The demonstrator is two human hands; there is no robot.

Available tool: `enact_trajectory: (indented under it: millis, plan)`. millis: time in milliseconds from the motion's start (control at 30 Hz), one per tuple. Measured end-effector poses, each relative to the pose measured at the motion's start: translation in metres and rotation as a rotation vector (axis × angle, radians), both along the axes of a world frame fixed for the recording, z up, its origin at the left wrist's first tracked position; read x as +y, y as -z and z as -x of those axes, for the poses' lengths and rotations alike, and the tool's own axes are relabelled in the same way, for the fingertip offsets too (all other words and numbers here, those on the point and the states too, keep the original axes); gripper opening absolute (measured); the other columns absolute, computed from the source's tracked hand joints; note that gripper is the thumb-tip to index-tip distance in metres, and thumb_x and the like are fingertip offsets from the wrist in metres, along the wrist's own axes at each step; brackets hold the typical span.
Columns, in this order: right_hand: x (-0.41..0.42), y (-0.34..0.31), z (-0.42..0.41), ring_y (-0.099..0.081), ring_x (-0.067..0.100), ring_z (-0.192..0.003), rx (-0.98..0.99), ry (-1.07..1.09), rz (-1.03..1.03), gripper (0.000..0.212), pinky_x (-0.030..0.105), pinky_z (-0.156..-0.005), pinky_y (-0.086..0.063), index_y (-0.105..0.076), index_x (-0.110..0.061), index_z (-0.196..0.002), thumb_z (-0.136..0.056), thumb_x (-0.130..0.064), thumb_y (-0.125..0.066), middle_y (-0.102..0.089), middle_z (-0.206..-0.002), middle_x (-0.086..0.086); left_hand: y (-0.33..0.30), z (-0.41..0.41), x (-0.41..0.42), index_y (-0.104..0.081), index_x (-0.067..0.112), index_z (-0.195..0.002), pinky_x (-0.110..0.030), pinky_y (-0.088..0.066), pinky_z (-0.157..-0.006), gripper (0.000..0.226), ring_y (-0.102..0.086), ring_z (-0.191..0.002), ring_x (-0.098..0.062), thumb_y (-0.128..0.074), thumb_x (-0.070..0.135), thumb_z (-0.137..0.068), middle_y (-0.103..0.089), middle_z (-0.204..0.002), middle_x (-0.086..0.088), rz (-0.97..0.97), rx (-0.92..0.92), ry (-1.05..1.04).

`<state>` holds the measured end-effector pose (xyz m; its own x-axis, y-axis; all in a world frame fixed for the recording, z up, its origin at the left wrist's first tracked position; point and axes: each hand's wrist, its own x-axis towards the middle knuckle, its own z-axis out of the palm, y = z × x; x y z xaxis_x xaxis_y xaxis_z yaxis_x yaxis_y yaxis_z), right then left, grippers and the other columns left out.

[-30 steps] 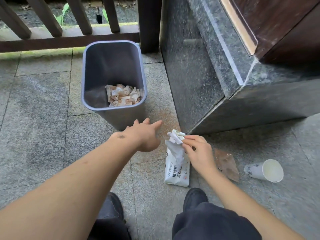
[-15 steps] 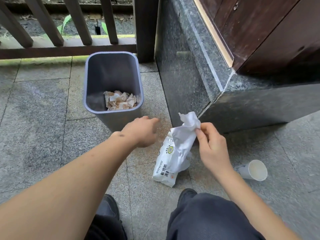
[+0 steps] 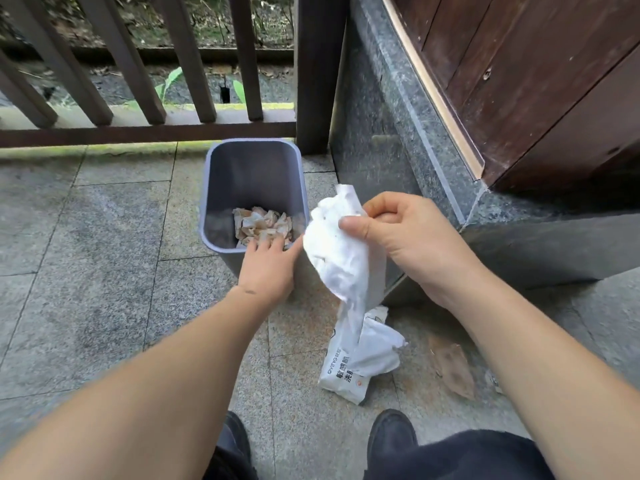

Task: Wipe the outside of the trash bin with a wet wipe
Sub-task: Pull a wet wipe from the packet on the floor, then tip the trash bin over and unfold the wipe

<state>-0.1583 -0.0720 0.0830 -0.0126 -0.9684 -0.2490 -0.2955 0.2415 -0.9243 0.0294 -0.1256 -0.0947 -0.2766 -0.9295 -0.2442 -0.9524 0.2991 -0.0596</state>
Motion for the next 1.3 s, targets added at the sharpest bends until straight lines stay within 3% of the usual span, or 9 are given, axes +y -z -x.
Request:
enact_trajectory:
  millis: [133, 200, 267, 367, 533, 733, 1000, 1200, 1300]
  plan:
    - [0.020, 0.004, -0.003, -0.066, 0.015, -0.066, -0.093, 0.084, -0.022, 0.015, 0.029, -0.064, -0.048, -0.071, -0.011, -0.082, -0.076, -0.021, -0.081, -0.075, -0.073, 0.009, 0.007, 0.003, -0.017, -0.037, 0.036, -0.150, -0.046, -0.039, -0.101, 0.051, -0.053, -0.123, -0.034, -0.047, 0.028, -0.100, -0.062, -0.133, -0.005, -0.002, 0.044, -0.009]
    - [0.023, 0.004, -0.003, -0.063, 0.015, -0.062, 0.073, 0.090, 0.015, 0.012, 0.029, -0.062, -0.046, -0.071, -0.014, -0.077, -0.078, -0.022, -0.080, -0.073, -0.071, 0.010, 0.011, 0.001, -0.022, -0.021, 0.042, -0.154, -0.041, -0.047, -0.082, 0.061, -0.064, -0.103, -0.034, -0.047, 0.026, -0.101, -0.068, -0.110, 0.000, 0.040, 0.100, 0.011]
    - [0.018, 0.002, -0.004, -0.063, 0.016, -0.059, 0.209, 0.088, 0.085, 0.012, 0.028, -0.058, -0.046, -0.071, -0.018, -0.074, -0.079, -0.025, -0.079, -0.072, -0.070, 0.008, 0.014, 0.002, -0.027, -0.032, 0.036, -0.148, -0.038, -0.051, -0.069, 0.057, -0.067, -0.081, -0.032, -0.049, 0.018, -0.097, -0.070, -0.091, -0.001, 0.053, 0.134, -0.029]
    - [0.011, -0.002, -0.009, -0.062, 0.016, -0.060, 0.307, 0.079, 0.202, 0.013, 0.029, -0.058, -0.046, -0.070, -0.020, -0.071, -0.080, -0.025, -0.077, -0.069, -0.064, 0.003, 0.017, 0.010, -0.031, -0.064, 0.020, -0.121, -0.040, -0.057, -0.072, 0.028, -0.069, -0.082, -0.031, -0.050, 0.015, -0.098, -0.073, -0.090, -0.006, -0.003, 0.110, -0.123]
    - [0.009, -0.002, -0.013, -0.050, 0.001, -0.051, 0.319, 0.059, 0.287, 0.012, 0.015, -0.051, -0.036, -0.070, -0.019, -0.071, -0.083, -0.023, -0.073, -0.060, -0.054, -0.009, 0.023, 0.011, -0.034, -0.070, -0.005, -0.111, -0.051, -0.053, -0.091, 0.023, -0.066, -0.104, -0.041, -0.058, 0.007, -0.096, -0.071, -0.110, -0.025, -0.072, 0.421, -0.260]
    - [0.005, -0.004, -0.002, -0.059, 0.012, -0.064, 0.240, 0.040, 0.219, 0.019, 0.032, -0.063, -0.045, -0.069, -0.013, -0.077, -0.091, -0.023, -0.063, -0.068, -0.068, 0.004, -0.014, -0.004, -0.010, -0.052, 0.025, -0.131, -0.039, -0.045, -0.052, 0.048, -0.061, -0.069, -0.034, -0.042, 0.004, -0.088, -0.064, -0.080, -0.011, 0.024, 0.235, 0.022]
    - [0.017, -0.005, -0.003, -0.046, -0.007, -0.044, 0.117, 0.138, 0.155, 0.027, 0.008, -0.044, -0.033, -0.060, -0.016, -0.071, -0.083, -0.035, -0.074, -0.055, -0.052, -0.015, -0.066, -0.047, 0.032, -0.011, 0.064, -0.152, -0.033, -0.043, -0.058, 0.089, -0.053, -0.070, -0.020, -0.045, 0.004, -0.095, -0.055, -0.078, 0.007, -0.016, 0.523, -0.168]
    - [0.020, -0.009, 0.001, -0.047, -0.003, -0.040, 0.109, 0.131, 0.118, 0.024, 0.014, -0.042, -0.034, -0.065, -0.014, -0.072, -0.089, -0.031, -0.069, -0.059, -0.047, -0.010, -0.081, -0.060, 0.051, -0.020, 0.066, -0.149, -0.034, -0.041, -0.056, 0.070, -0.059, -0.069, -0.022, -0.046, 0.018, -0.104, -0.067, -0.074, 0.007, -0.035, 0.683, -0.318]
    - [0.020, -0.010, 0.004, -0.063, 0.022, -0.064, 0.145, 0.068, 0.119, 0.020, 0.032, -0.062, -0.046, -0.072, -0.015, -0.079, -0.091, -0.029, -0.065, -0.072, -0.075, 0.011, -0.076, -0.067, 0.049, -0.023, 0.068, -0.146, -0.040, -0.050, -0.066, 0.068, -0.059, -0.068, -0.023, -0.043, 0.019, -0.104, -0.070, -0.087, 0.002, -0.041, 0.750, -0.419]
